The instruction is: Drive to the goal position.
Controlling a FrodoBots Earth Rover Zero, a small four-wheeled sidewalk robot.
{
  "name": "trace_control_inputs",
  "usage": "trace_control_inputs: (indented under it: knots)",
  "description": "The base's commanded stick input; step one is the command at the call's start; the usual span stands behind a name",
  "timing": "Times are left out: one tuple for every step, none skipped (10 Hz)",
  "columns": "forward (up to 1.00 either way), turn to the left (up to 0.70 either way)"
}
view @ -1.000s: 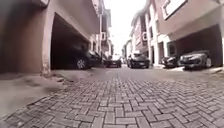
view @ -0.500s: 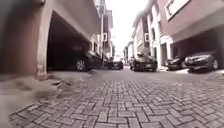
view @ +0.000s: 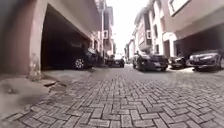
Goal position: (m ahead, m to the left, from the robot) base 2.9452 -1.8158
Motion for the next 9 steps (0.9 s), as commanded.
trace_control_inputs:
  knots:
    - [0.69, 0.03]
    - [0.69, 0.03]
    - [0.69, 0.03]
    - [0.69, 0.03]
    - [0.69, 0.03]
    - [0.69, 0.03]
    - [0.69, 0.03]
    - [0.69, 0.03]
    - [0.69, 0.03]
